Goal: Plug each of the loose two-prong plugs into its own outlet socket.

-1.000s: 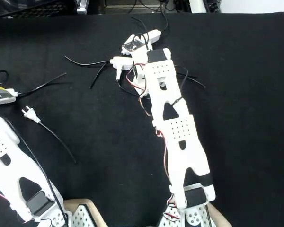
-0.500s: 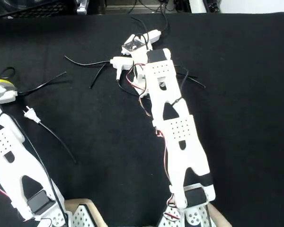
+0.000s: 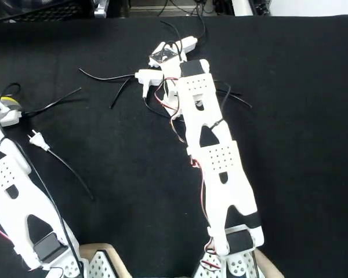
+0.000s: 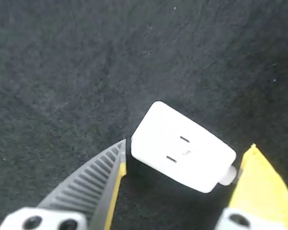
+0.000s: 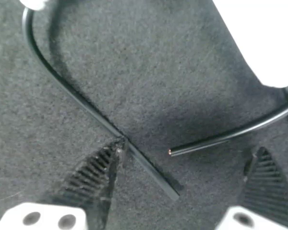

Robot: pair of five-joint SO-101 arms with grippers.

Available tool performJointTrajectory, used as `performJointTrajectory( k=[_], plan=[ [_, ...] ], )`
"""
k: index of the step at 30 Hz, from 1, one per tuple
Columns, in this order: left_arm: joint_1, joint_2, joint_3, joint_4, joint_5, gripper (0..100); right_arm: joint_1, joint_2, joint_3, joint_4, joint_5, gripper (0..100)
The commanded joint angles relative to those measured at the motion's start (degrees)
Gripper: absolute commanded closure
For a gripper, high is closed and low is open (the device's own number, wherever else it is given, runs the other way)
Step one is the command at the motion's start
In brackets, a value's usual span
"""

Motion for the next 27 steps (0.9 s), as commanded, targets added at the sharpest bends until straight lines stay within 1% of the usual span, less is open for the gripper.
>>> performJointTrajectory(
  k=[1,5,11,13,15,18,19,24,27],
  plan=[
    [-0.48,-1.41,-0.48,-1.32,0.09,64,-0.88,0.40,-1.01,-0.44,-0.53,61.3],
    [-0.84,-0.70,0.31,-3.69,0.09,64,-0.88,0.40,-1.01,-0.44,-0.53,61.3],
    [-0.92,2.55,-1.27,-3.96,0.09,64,-0.88,0.40,-1.01,-0.44,-0.53,61.3],
    [-0.92,3.87,-1.71,-4.31,0.09,69,-0.88,0.40,-1.01,-0.44,-0.53,61.3],
    [-0.92,4.48,-1.71,-5.19,-0.35,78,-0.88,0.40,-1.01,-0.44,-0.53,61.3],
    [-0.48,4.92,-1.71,-5.54,-5.27,93,-0.88,0.40,-1.01,-0.44,-0.53,61.3],
    [-0.48,4.92,-1.71,-5.54,-6.42,97,-0.88,0.40,-1.01,-0.44,-0.53,61.3],
    [-1.27,4.92,-1.80,-5.27,-7.47,97,-0.88,0.40,-1.01,-0.44,-0.53,61.3],
    [-1.80,5.27,-4.44,-3.96,-7.56,97,-0.97,0.40,-1.01,-0.44,-0.53,61.3]
  ],
)
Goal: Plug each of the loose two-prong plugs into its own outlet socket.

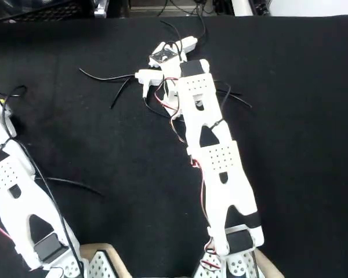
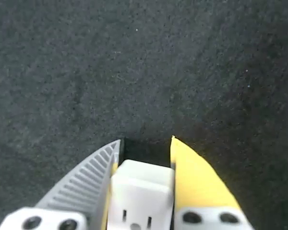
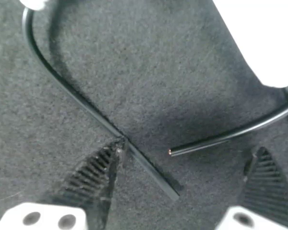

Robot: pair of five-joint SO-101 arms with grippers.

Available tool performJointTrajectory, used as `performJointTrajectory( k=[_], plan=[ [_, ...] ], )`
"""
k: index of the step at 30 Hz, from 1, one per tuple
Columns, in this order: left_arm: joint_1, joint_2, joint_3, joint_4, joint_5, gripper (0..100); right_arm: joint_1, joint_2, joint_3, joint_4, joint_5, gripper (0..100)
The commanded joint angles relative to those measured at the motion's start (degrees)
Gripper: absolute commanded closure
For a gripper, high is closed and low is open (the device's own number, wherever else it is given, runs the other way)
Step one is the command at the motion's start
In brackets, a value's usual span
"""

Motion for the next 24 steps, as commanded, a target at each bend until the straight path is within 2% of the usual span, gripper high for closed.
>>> performJointTrajectory(
  k=[1,5,13,24],
  plan=[
    [-1.98,0.44,-3.47,2.55,-0.97,97,-0.97,0.48,-1.01,-0.44,-0.53,61.3],
    [-1.63,0.00,-8.75,9.14,-0.97,97,-0.97,0.48,-1.01,-0.44,-0.53,61.3],
    [3.74,-8.18,-8.22,14.24,-0.88,97,-0.97,0.48,-1.01,-0.44,-0.53,61.3],
    [20.35,-17.85,-7.78,14.42,-0.44,97,-0.18,0.22,-1.10,-0.35,-0.97,61.3]
  ],
)
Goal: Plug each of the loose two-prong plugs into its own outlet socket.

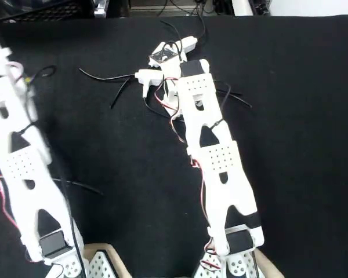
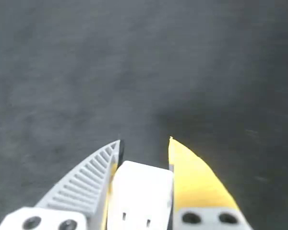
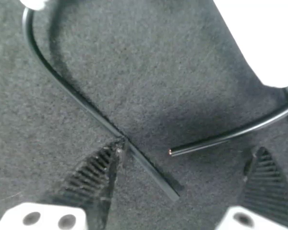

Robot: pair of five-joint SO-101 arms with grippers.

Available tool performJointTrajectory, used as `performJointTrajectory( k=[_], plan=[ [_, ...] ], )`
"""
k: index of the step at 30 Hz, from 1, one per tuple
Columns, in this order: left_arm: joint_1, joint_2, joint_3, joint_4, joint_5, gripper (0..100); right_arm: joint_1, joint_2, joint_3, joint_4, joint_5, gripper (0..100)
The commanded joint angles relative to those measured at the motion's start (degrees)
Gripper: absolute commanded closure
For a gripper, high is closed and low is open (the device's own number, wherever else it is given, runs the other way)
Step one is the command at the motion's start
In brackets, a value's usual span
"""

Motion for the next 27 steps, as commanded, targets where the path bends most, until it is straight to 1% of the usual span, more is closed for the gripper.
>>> performJointTrajectory(
  k=[1,4,7,14,17,19,23,25,27],
  plan=[
    [8.75,-8.26,-1.27,0.44,0.44,97,0.09,0.04,-1.10,-0.35,-0.88,61.3],
    [13.67,-12.40,1.01,0.44,5.19,97,0.70,-0.04,-1.10,-0.26,-0.88,61.3],
    [17.98,-16.79,3.47,0.44,8.44,97,2.02,0.22,-3.74,0.09,-4.31,61.3],
    [27.82,-25.32,10.68,0.44,8.88,97,11.96,0.48,-10.51,-0.79,-8.18,61.3],
    [30.46,-28.66,14.81,0.44,8.79,97,12.75,2.15,-10.59,-2.64,-9.85,61.3],
    [30.46,-31.30,16.40,0.35,8.62,97,12.66,4.18,-11.12,-3.87,-9.41,61.3],
    [24.57,-35.69,16.75,0.35,4.22,96,12.57,4.97,-14.29,-1.93,-9.23,61.2],
    [19.38,-38.15,17.01,0.35,3.16,90,12.48,5.14,-16.40,0.00,-8.97,61.1],
    [13.05,-40.79,17.19,0.35,3.08,81,11.08,4.97,-18.51,2.37,-6.42,61.3]
  ],
)
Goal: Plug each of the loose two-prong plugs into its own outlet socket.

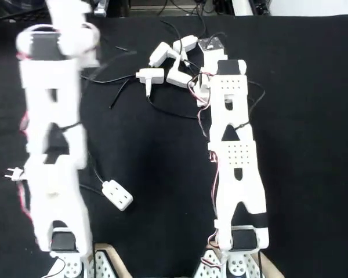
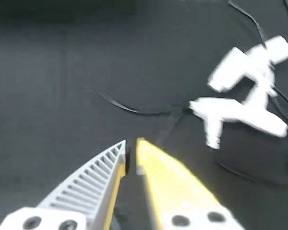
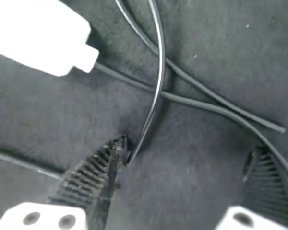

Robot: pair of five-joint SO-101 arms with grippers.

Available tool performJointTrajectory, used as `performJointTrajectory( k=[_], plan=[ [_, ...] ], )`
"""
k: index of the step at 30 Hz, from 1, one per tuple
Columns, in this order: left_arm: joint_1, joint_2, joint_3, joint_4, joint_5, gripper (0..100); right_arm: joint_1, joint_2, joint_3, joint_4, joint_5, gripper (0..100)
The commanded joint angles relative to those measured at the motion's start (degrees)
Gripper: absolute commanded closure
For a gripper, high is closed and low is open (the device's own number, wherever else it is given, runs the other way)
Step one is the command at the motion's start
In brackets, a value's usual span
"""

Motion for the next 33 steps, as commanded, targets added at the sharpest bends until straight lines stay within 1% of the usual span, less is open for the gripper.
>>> performJointTrajectory(
  k=[1,4,6,7,9,11,14,19,23,28,33],
  plan=[
    [-13.85,-8.35,0.13,0.09,-1.23,76,-1.76,-0.75,-5.14,2.81,3.16,61.3],
    [-23.78,-10.55,0.66,0.09,-1.49,66,-3.96,-0.75,-5.67,2.81,5.01,61.3],
    [-29.76,-10.90,1.71,0.09,-1.58,64,-6.15,-1.54,-6.37,2.73,8.26,61.3],
    [-32.31,-10.81,2.77,0.09,-1.58,64,-7.38,-2.33,-6.37,2.81,9.41,61.3],
    [-36.70,-10.81,6.37,0.00,-1.85,64,-9.32,-4.09,-4.97,2.81,9.41,61.3],
    [-39.87,-10.81,11.30,0.00,-4.75,64,-10.90,-5.93,-2.24,2.81,8.44,61.2],
    [-44.44,-10.81,19.12,-0.09,-7.91,64,-14.07,-9.01,2.86,2.81,9.23,61.1],
    [-53.41,-9.93,29.23,-0.26,-8.00,64,-22.15,-13.67,8.22,2.73,9.41,61.1],
    [-61.14,-7.91,31.52,-0.26,-8.18,64,-30.15,-16.22,8.66,2.73,11.25,61.2],
    [-70.90,-2.55,31.08,-0.26,-8.18,64,-40.00,-16.57,8.66,2.64,11.34,61.3],
    [-78.02,5.36,31.08,-2.81,-8.18,64,-48.09,-15.43,8.31,2.20,11.43,61.3]
  ],
)
